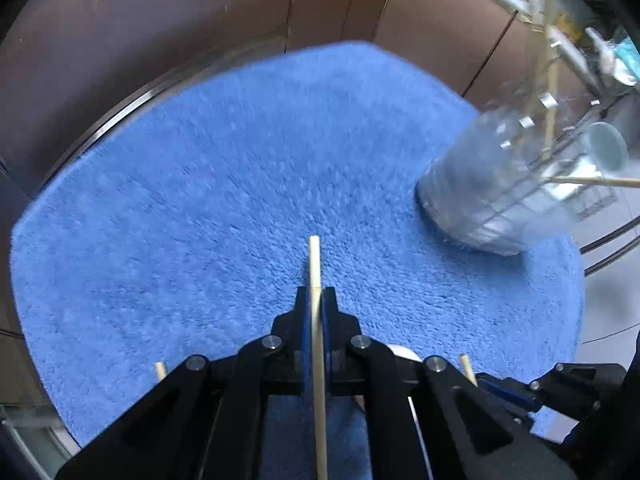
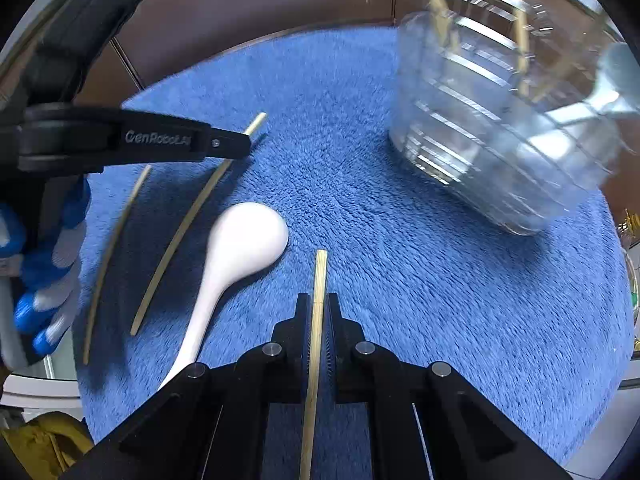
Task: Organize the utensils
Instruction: 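Close the left tool on a chopstick while the right tool grasps another chopstick, then carry both chopsticks over the clear holder and open both tools to drop them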
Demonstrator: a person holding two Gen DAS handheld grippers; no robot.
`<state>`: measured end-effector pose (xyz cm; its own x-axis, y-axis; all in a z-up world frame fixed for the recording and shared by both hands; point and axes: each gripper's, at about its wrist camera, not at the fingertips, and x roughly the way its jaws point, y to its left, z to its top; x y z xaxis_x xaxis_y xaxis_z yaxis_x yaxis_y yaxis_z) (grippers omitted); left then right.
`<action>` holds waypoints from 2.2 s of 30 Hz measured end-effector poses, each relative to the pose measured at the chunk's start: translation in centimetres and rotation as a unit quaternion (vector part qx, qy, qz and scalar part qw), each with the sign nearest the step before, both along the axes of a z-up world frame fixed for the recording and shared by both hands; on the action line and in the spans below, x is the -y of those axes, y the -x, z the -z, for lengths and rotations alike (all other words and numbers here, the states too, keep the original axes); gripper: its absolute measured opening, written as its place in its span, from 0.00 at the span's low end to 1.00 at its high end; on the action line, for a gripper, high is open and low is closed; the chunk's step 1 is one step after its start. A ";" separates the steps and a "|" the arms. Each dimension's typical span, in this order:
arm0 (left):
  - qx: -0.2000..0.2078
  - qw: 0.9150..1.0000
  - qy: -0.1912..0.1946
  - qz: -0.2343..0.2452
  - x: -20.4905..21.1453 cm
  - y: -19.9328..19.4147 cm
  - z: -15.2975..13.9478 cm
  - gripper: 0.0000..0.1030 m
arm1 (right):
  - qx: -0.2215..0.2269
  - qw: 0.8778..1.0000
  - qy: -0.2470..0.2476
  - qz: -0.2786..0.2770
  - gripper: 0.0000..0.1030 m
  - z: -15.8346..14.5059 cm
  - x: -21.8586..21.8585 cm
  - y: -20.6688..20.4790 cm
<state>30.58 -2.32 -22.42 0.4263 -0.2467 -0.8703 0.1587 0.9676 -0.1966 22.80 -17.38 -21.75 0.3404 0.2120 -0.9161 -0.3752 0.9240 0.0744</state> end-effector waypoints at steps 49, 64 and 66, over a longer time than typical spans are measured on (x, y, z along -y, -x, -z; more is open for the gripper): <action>0.384 0.916 0.114 -0.038 10.3 -3.4 -22.1 0.04 | 0.409 0.888 -0.159 0.139 0.06 -22.6 11.6 -0.9; 0.385 0.916 0.101 -0.048 9.9 -3.9 -16.3 0.35 | 0.365 0.905 -0.136 0.173 0.29 -15.8 12.2 -2.6; 0.385 0.916 0.102 -0.044 9.2 -3.0 -17.4 0.44 | 0.374 0.901 -0.136 0.176 0.31 -16.8 12.4 -1.5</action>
